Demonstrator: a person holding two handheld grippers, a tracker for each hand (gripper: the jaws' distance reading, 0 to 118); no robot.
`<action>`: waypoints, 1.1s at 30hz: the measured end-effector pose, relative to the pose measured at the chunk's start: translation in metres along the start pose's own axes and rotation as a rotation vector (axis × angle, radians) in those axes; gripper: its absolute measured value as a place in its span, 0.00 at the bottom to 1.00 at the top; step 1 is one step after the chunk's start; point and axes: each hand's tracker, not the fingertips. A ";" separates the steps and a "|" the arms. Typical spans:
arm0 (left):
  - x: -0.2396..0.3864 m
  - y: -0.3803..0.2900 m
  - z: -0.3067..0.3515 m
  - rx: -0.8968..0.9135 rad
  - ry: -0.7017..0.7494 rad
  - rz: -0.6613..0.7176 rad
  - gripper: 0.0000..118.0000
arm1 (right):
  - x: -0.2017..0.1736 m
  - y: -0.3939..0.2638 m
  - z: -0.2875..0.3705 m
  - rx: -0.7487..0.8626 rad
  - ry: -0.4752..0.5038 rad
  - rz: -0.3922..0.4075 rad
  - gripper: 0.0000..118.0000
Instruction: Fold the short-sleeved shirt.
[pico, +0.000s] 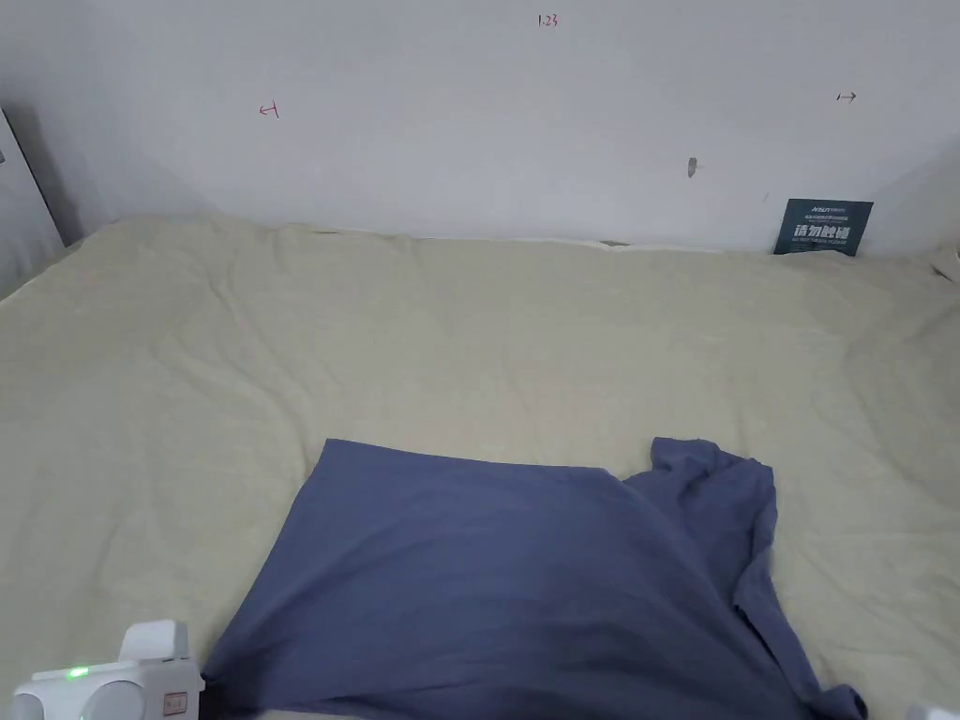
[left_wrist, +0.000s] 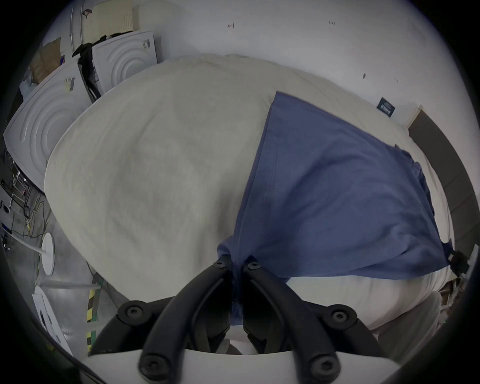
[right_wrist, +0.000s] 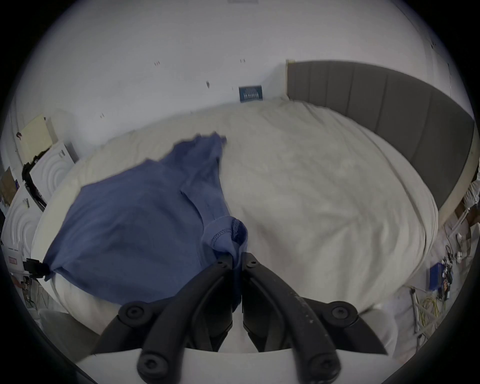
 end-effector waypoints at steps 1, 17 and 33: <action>0.000 -0.002 -0.004 -0.012 0.007 0.003 0.06 | -0.002 -0.005 -0.005 -0.038 -0.003 0.010 0.06; 0.034 0.034 0.055 0.226 -0.048 -0.085 1.00 | -0.023 0.050 0.039 0.121 0.086 0.059 0.79; 0.127 0.069 0.189 0.902 -0.101 -0.138 0.57 | -0.077 0.123 0.133 0.682 0.011 0.232 0.47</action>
